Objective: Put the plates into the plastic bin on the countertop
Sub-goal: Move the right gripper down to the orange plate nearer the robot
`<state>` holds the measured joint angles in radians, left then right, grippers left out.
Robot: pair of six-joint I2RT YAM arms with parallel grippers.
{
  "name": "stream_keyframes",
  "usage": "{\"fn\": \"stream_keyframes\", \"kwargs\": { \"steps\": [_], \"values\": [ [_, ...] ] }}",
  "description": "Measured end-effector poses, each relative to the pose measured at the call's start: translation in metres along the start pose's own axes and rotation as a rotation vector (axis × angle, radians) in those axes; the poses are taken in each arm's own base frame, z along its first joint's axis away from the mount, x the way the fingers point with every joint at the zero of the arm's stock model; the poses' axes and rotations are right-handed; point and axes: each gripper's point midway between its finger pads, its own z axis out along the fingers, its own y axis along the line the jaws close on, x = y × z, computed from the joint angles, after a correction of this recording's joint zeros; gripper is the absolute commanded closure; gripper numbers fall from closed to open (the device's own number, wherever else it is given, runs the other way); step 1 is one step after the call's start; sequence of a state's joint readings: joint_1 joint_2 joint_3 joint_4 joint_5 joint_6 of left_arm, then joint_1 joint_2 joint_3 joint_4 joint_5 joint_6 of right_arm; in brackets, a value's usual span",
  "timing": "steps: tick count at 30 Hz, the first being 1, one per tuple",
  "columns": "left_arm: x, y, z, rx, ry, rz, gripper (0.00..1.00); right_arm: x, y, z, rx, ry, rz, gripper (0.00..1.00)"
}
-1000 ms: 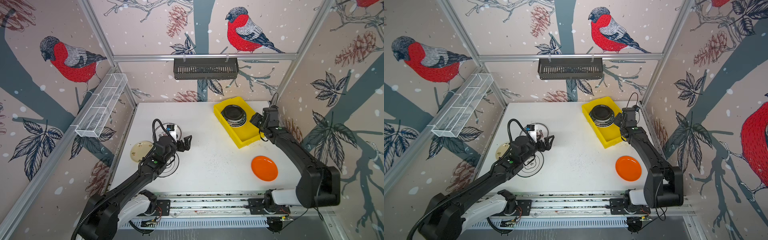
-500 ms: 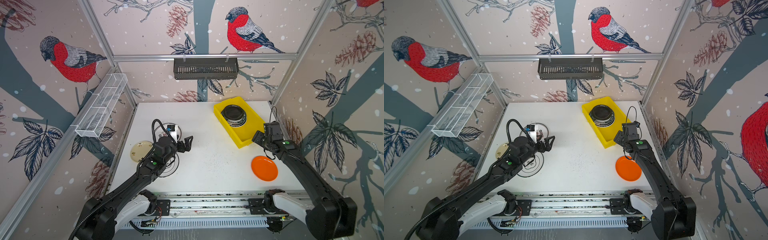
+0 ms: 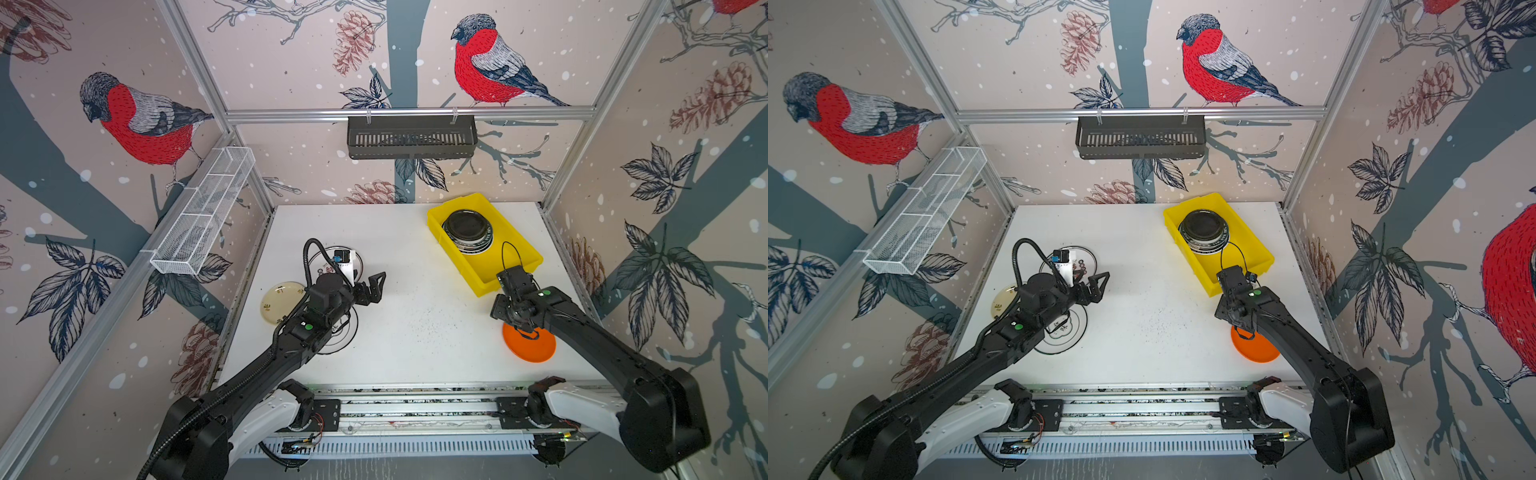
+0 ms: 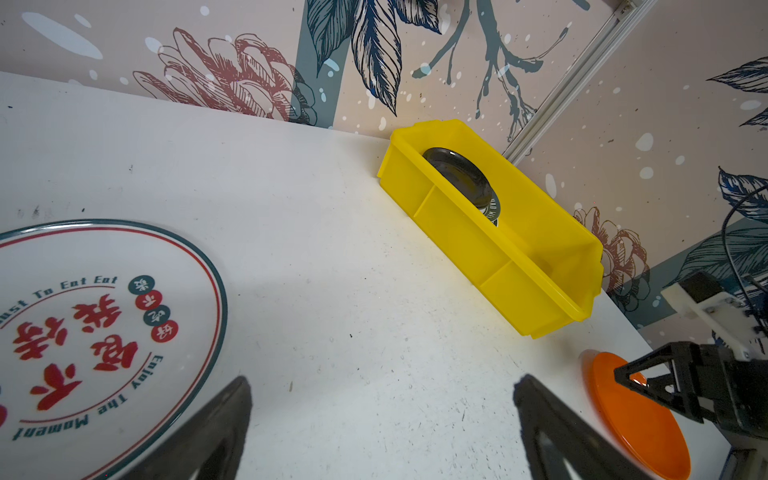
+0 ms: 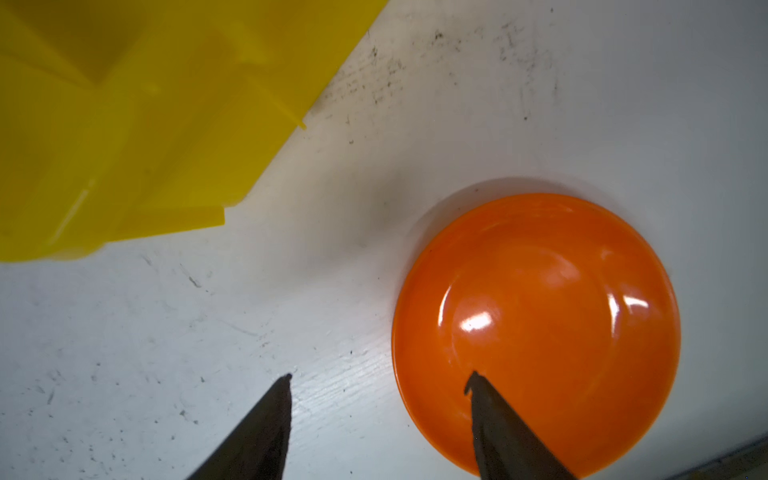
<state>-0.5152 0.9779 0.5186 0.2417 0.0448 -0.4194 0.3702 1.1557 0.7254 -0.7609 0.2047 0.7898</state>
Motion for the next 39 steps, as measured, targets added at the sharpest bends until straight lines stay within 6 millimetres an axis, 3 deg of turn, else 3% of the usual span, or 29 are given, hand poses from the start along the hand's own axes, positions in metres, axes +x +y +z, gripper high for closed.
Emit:
{"fn": "stream_keyframes", "kwargs": {
  "steps": [8,13,30,39],
  "values": [
    [0.003,0.001,0.002,-0.003,0.009,0.0,0.02,0.036,-0.007,0.017,0.051,0.074,-0.034,0.31],
    [0.001,0.001,0.001,-0.002,0.004,0.0,0.02,0.044,-0.011,0.026,0.061,0.085,-0.028,0.4],
    [-0.001,0.003,0.0,-0.017,-0.008,0.0,0.02,0.05,-0.005,0.046,0.076,0.099,-0.054,0.52],
    [-0.001,0.003,0.0,-0.018,-0.006,0.0,0.02,0.049,0.013,0.044,-0.009,0.104,-0.075,0.55]
  ]
}}
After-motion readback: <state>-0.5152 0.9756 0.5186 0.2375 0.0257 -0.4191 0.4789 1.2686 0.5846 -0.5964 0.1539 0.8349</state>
